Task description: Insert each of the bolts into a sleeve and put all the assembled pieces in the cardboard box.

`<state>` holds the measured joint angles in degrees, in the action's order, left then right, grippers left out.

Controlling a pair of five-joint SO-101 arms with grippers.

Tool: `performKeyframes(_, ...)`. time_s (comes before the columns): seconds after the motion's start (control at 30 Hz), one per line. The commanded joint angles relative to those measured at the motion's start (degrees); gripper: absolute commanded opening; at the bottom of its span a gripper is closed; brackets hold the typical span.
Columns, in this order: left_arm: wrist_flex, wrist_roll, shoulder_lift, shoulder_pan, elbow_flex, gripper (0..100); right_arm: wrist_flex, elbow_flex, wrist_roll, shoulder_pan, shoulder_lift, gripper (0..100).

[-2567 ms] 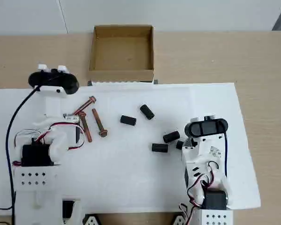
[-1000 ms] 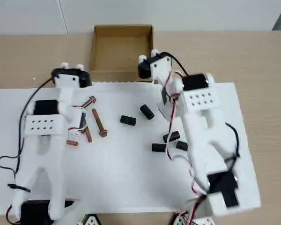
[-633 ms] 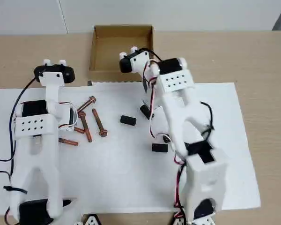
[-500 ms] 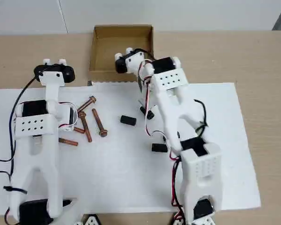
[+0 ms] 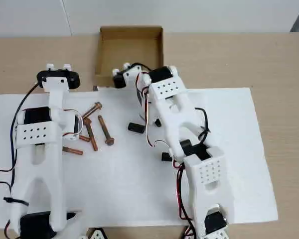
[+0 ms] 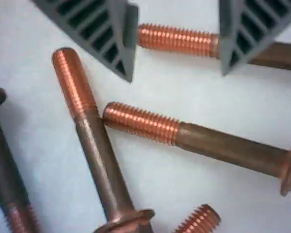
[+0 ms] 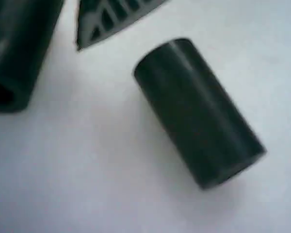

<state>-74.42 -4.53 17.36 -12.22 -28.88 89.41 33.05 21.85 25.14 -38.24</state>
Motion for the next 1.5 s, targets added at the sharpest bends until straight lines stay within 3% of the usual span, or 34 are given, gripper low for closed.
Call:
performKeyframes(0.0, 1.0, 0.0, 0.3, -0.3, 0.3, 12, -0.1, 2.5, 0.3, -0.6, -0.7, 14.7)
performKeyframes(0.1, 1.0, 0.0, 0.3, -0.3, 0.3, 12, -0.4, 2.5, 0.4, -0.7, -2.5, 12.4)
performKeyframes(0.23, 1.0, 0.0, 0.3, -0.3, 0.3, 12, -1.4, 2.5, 0.2, -0.9, -4.2, 0.4)
performKeyframes(0.43, 0.3, 0.0, 0.6, -0.3, 0.3, 11, 0.1, 2.8, 0.1, -0.9, -1.2, 0.4)
performKeyframes(0.7, -7.6, 0.0, 0.4, -0.2, 7.5, 11, 6.8, 2.9, -3.1, -2.1, 11.7, 0.4)
performKeyframes(1.03, -11.1, 0.0, -0.9, 6.4, 15.9, 11, 8.7, 2.5, -3.2, -13.4, 20.8, 0.2)
performKeyframes(1.2, -11.8, -5.9, -12.8, 6.2, 24.0, 11, 9.0, 2.4, -3.2, -19.2, 22.6, 0.2)
performKeyframes(1.47, -20.8, -17.8, -32.4, 5.0, 47.3, 11, 9.0, 2.4, -3.1, -25.1, 22.8, 0.2)
